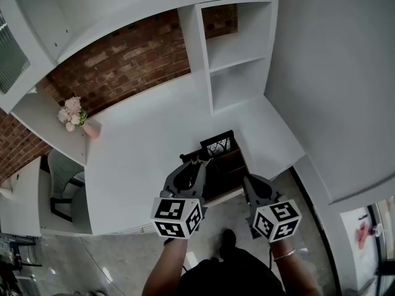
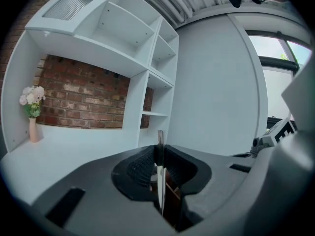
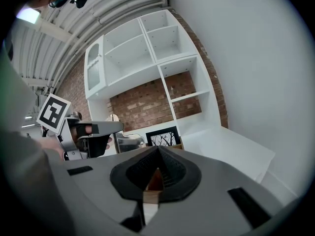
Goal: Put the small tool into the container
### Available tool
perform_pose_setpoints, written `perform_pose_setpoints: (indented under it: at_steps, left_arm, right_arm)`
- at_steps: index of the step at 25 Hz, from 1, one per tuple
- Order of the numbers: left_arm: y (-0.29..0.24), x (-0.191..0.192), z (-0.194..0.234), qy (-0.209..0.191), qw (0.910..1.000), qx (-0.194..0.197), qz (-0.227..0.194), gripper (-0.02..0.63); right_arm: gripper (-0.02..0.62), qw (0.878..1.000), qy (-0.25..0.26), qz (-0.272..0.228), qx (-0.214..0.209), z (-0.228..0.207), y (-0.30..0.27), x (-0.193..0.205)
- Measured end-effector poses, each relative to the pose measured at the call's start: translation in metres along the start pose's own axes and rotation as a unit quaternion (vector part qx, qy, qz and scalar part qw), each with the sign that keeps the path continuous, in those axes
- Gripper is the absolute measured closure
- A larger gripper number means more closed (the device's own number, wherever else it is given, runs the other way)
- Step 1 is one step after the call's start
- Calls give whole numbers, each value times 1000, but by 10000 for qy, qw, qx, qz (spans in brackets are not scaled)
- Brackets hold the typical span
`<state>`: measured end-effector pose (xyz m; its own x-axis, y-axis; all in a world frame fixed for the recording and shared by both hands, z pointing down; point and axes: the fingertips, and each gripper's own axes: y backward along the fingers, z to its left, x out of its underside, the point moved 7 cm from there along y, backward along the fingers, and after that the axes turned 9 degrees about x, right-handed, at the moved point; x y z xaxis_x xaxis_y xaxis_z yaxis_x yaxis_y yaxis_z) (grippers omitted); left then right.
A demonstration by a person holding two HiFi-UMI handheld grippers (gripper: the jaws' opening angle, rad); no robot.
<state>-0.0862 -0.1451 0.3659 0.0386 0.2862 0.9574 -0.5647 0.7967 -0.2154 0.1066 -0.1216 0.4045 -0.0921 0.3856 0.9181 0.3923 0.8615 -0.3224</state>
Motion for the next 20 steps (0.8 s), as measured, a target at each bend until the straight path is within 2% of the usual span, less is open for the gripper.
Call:
perform_pose_setpoints:
  at_steps: [10,20]
  left_arm:
    - [7,16,3,157,9999,-42,16,532]
    - [5,43,2,144,9991,-100,377,532]
  right_arm:
    - [591,9999,65,105,-120,4,-12,2]
    - [591,9998,64,140,-134,4,-11,6]
